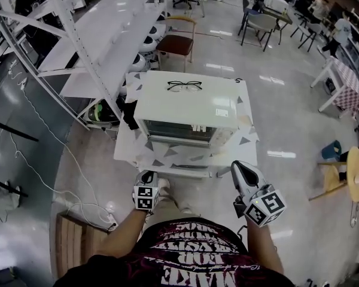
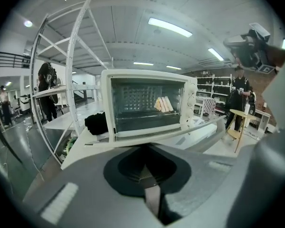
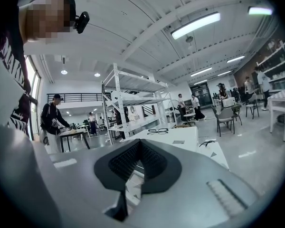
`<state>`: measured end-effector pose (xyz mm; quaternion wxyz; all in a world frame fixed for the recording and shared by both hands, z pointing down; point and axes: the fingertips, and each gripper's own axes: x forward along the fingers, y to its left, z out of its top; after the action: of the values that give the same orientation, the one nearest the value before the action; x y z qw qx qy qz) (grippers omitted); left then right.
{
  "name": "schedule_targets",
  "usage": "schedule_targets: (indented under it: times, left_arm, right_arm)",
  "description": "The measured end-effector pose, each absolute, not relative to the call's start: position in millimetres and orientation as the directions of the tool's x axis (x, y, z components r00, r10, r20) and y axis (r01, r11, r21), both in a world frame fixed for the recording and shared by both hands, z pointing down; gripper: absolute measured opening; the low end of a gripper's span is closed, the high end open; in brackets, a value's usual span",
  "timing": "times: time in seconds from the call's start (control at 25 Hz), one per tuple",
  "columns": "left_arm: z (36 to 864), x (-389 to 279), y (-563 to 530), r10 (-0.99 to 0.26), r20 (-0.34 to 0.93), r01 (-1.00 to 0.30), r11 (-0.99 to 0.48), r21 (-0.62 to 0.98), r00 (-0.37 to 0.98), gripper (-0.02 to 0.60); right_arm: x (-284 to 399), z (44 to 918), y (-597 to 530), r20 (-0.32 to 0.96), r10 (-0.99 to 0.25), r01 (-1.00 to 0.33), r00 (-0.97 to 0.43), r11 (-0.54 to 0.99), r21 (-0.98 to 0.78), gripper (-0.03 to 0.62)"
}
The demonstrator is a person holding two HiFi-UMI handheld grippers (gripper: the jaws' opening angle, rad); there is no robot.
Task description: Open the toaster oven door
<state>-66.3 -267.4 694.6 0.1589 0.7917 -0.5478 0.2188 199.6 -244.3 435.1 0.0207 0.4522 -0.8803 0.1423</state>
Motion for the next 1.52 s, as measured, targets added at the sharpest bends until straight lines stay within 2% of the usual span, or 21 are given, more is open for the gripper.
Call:
schedule_targets:
  times: [0.6, 0.8, 1.0, 1.36, 1.52]
  left_arm:
    - [746.0, -69.1, -248.2, -0.787, 0.521, -0.936, -0.344, 0.073, 0.330, 0.001]
    - [750.0, -68.6, -238.0, -0.793, 0.501, -0.924, -0.381, 0.038, 0.348, 0.001]
    - [759.2, -71.3, -219.8, -0.768, 0.533, -0.915, -0.402, 0.028, 0.354, 0.001]
    - [728.8, -67.0, -205.7, -0.751, 0.530, -0.890, -0.455, 0.017, 0.394, 0.001]
    - [688.3, -63.9, -212.8, -0.777, 0.474, -0.880, -0.475, -0.010, 0.414, 0.001]
  right_arm:
    - [198.6, 455.7, -223.3, 0.226, -0.779, -0.808, -0.585, 0.535, -0.247, 0.023]
    - [202.5, 458.6, -213.5, 0.242, -0.782, -0.815, -0.575, 0.521, -0.253, 0.023]
    - [198.3, 458.4, -207.8, 0.238, -0.777, -0.809, -0.583, 0.529, -0.255, 0.023]
    - [179.8, 455.5, -212.1, 0.199, -0.768, -0.788, -0.609, 0.558, -0.258, 0.023]
    - [175.7, 453.9, -214.0, 0.202, -0.777, -0.802, -0.596, 0.565, -0.193, 0.023]
